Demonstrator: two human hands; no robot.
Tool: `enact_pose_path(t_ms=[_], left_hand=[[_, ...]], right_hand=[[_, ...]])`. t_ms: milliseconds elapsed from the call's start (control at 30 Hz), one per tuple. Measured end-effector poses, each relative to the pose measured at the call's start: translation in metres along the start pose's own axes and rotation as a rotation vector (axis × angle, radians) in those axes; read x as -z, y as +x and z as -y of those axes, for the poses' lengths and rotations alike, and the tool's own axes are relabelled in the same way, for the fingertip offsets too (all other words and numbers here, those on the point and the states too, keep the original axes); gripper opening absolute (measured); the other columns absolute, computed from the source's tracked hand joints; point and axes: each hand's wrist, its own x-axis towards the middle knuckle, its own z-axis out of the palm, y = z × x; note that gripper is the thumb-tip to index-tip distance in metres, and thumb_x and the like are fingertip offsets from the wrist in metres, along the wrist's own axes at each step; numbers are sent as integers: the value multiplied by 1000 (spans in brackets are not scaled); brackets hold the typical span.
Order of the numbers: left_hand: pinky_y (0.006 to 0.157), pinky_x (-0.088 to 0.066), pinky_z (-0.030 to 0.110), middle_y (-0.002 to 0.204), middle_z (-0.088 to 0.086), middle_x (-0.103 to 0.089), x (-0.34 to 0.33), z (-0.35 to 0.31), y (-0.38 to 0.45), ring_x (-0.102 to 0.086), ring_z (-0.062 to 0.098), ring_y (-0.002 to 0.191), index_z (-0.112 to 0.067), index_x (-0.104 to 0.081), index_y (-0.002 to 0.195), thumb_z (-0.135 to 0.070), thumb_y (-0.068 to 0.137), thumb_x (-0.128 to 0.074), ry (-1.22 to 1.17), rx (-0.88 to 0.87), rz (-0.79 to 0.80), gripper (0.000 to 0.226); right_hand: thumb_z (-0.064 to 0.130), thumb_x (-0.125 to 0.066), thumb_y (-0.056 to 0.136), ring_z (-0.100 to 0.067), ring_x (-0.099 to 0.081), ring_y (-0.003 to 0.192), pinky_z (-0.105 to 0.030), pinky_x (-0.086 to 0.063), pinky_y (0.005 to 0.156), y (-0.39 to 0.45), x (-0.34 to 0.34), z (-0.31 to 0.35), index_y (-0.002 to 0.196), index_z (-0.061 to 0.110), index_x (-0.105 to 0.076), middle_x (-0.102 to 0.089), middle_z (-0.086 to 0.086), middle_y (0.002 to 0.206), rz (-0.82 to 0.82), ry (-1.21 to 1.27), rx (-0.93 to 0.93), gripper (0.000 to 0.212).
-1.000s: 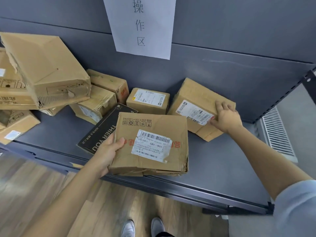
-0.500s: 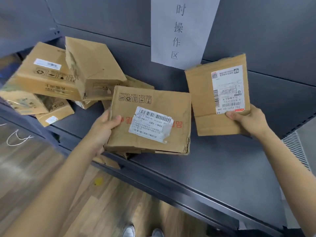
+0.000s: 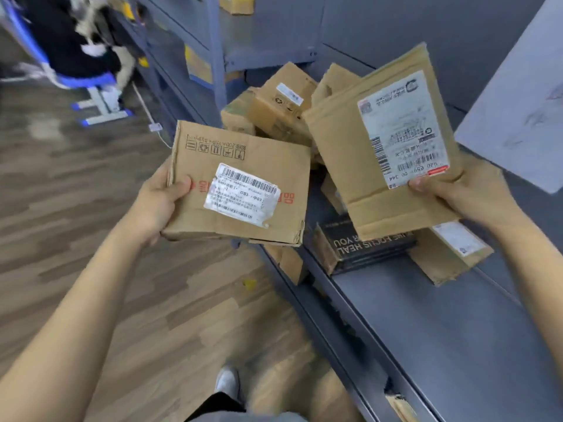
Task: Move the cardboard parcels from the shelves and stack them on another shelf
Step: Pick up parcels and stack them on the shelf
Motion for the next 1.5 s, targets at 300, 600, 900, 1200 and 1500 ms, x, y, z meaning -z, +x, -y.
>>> enact_pose_path(t_ms=[300,600,900,1200,1500], left_hand=[[78,-48,20,85,-21,-71,148,36,2,-63,-1,80,-35,-56,105,-2,98,-40,-10,66,-302,37],[77,-50,25,102,-12,-67,253,62,28,-65,4,86,-31,-50,126,-5,98,-42,1,115,-445,39],[71,-51,22,89,-17,-71,306,89,78,-66,3,81,-37,-58,105,-7,98,-43,-43,219,-581,34],[70,-53,27,95,-8,-72,352,86,215,-67,11,83,-28,-53,120,-9,99,-42,-132,276,-638,31],[70,-52,32,100,-9,-68,389,81,341,-66,6,82,-30,-51,121,-12,99,-41,-116,274,-706,30]], right_hand=[[41,-76,75,-27,-54,118,-29,-39,85,65,-141,139,139,29,-46,-63,-3,125,221,-180,307,72],[38,-77,75,-22,-55,117,-27,-41,84,112,-276,211,137,26,-46,-63,2,125,374,-106,341,71],[38,-76,75,-29,-57,112,-30,-41,80,179,-386,230,119,20,-59,-66,-4,118,466,-112,206,50],[35,-76,75,-21,-59,101,-37,-48,89,292,-488,262,110,25,-63,-67,4,107,609,15,81,39],[29,-75,79,-14,-57,98,-27,-41,82,381,-576,314,109,24,-64,-64,11,97,709,206,-31,32]])
